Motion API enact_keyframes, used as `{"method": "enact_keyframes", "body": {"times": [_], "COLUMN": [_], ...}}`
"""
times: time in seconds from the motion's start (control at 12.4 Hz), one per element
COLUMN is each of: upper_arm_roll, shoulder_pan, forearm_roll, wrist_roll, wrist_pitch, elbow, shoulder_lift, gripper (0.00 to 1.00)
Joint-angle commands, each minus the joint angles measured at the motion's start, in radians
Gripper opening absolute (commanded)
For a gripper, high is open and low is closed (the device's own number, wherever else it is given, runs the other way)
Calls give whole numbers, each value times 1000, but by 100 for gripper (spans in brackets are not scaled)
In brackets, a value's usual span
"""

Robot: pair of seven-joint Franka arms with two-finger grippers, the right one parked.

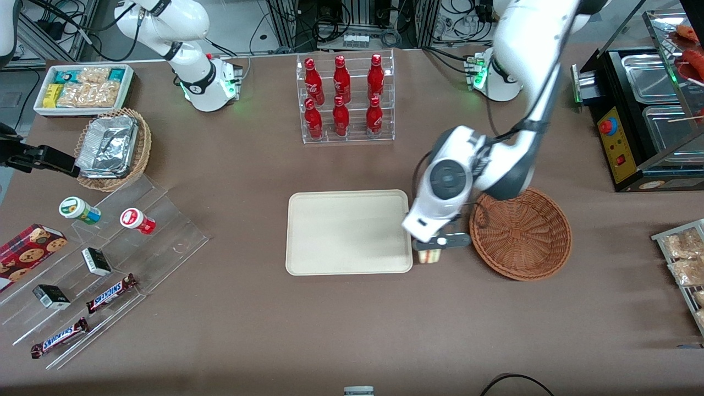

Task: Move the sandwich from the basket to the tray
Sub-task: 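Lift the sandwich and carry it with the left gripper over the tray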

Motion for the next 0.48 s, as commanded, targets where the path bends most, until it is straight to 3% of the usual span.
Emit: {"method": "enact_keyframes", "body": {"times": [0.0, 0.4], "upper_arm_roll": [16, 21], "shoulder_pan": [-60, -133], "forearm_roll": [13, 24], "wrist_roll": [-87, -87], "wrist_pitch": [-66, -71], "elbow": [185, 259], "shoulder_lift": [127, 210], "gripper": [0, 0]}}
